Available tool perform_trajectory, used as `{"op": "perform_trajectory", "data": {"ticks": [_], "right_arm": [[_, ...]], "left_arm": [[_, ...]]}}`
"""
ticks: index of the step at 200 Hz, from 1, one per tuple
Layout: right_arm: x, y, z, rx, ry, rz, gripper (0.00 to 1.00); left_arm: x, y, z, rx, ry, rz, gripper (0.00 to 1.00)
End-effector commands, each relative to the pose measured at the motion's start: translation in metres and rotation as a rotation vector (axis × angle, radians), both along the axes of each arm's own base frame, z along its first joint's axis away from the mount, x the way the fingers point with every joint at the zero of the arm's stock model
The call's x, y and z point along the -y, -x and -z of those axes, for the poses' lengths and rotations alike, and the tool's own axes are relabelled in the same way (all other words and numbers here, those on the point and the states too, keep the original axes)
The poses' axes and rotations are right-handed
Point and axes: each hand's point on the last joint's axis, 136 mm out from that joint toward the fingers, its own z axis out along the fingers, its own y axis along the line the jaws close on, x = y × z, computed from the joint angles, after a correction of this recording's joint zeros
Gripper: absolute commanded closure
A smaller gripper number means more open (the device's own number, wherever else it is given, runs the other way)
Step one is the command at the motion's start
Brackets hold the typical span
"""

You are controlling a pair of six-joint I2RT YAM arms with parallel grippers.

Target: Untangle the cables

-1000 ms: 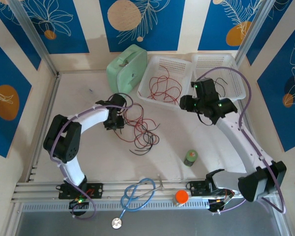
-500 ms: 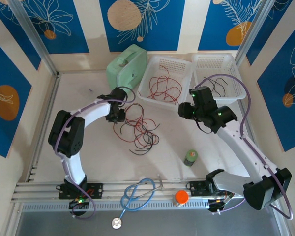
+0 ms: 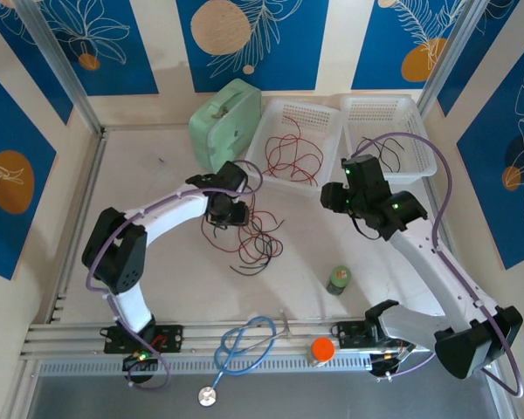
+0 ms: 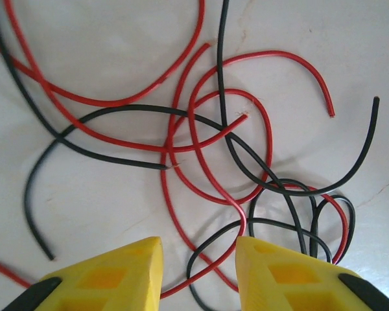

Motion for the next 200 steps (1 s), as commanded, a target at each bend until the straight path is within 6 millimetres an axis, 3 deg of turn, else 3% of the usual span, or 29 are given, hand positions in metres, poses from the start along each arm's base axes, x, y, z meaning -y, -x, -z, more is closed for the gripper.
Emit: {"op": "perform_trajectory", "data": {"ticks": [1,138,200], "right_arm": [[0.01,0.008,-0.001,0.002,0.006,0.026,0.56],[0.02,0.018,-0.007,0.02,-0.015,0.046,0.56],[0.021,0.02,-0.009,0.027,-0.02,0.049,0.56]], "left_arm": [[0.02,-0.003,0.004,-0.024,0.056,-0.005,0.66],[0.033,-0.017,0.031,-0.046,0.037,-0.02,0.67],[0.031,-0.021,0.028,-0.031,0.019,-0.02,0.74]]}}
